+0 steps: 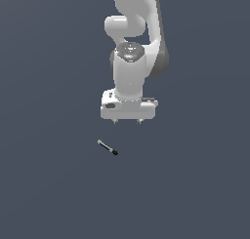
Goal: Pick up the object and move it to a goal position.
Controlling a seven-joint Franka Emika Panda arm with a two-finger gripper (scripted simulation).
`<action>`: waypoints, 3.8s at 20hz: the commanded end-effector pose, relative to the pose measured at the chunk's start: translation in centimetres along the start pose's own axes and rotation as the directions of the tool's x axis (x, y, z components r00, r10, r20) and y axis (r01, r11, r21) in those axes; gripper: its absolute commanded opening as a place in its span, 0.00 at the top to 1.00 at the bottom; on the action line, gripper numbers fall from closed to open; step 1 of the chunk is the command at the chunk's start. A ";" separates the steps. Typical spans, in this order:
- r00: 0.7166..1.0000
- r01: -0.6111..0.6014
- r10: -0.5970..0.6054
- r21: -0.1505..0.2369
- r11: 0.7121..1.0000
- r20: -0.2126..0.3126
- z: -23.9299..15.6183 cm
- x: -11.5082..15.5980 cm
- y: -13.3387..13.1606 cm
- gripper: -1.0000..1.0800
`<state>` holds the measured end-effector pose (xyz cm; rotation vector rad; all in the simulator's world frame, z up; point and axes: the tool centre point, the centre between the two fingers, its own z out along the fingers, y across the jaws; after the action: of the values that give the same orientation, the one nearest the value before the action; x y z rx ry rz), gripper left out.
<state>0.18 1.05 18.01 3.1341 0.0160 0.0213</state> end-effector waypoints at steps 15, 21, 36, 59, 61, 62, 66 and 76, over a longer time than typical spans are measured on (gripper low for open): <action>0.998 0.061 -0.060 0.017 0.998 -0.017 -1.3 0.2 -2.4 0.04; 0.997 0.078 -0.078 0.016 0.997 -0.017 -1.1 0.3 -2.3 0.04; 0.958 0.285 -0.285 0.004 0.958 -0.009 1.8 1.6 0.5 0.04; 0.691 0.723 -0.723 0.009 0.691 0.005 9.6 3.5 7.4 0.04; 0.664 0.748 -0.748 0.010 0.664 0.005 10.1 3.5 7.9 0.04; 0.651 0.759 -0.759 0.011 0.651 0.004 10.4 3.5 8.2 0.04; 0.609 0.793 -0.793 0.013 0.609 0.003 11.3 3.6 8.9 0.04; 0.563 0.827 -0.827 0.015 0.563 0.001 12.2 3.7 9.7 0.04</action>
<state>4.07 -8.66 6.01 2.7725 1.4774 -0.0007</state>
